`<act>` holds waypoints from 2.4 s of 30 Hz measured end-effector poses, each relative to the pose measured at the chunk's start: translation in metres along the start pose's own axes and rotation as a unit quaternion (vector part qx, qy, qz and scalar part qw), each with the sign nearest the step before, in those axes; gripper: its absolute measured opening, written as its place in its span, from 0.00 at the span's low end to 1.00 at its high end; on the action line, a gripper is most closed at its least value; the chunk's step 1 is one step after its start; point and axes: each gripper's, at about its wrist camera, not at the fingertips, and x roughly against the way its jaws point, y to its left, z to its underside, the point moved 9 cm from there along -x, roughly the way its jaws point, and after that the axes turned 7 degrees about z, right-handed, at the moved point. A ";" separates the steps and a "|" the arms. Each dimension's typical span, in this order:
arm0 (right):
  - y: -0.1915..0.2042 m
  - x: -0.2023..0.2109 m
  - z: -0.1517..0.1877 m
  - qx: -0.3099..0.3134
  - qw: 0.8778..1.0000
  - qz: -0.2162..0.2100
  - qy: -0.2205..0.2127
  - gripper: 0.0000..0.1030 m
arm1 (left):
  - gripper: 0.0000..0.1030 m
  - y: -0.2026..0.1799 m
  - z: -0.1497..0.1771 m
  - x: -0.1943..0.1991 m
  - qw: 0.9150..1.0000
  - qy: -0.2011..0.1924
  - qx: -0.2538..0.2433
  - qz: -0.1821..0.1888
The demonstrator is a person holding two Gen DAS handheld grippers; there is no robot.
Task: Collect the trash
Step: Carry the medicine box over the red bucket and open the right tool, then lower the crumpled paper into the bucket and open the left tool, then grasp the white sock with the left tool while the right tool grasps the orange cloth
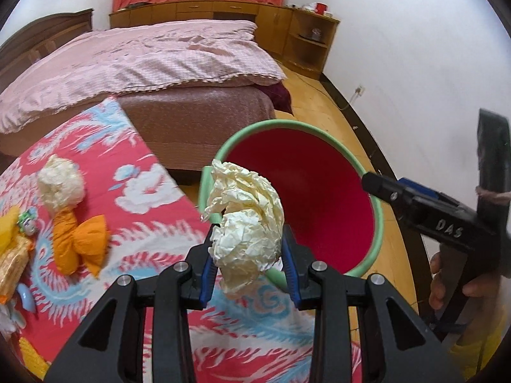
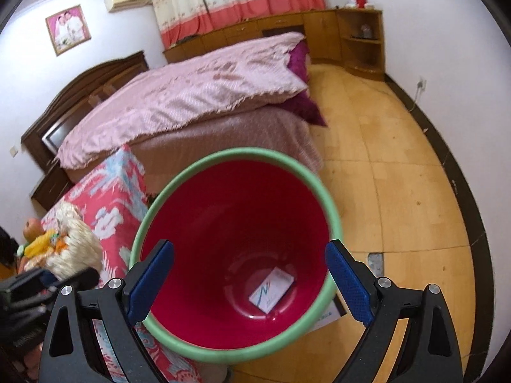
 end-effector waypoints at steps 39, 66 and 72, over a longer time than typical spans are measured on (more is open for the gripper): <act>0.101 0.053 0.031 0.045 0.996 -0.081 0.004 0.93 | 0.57 0.083 0.024 0.128 0.989 -0.075 0.090 -0.092; 0.275 0.017 0.070 0.200 0.970 -0.126 0.053 0.93 | 0.57 0.266 0.122 0.218 0.938 -0.085 0.240 -0.235; 0.294 -0.009 0.073 0.219 0.967 -0.110 0.065 0.93 | 0.57 0.285 0.135 0.205 0.934 -0.070 0.263 -0.231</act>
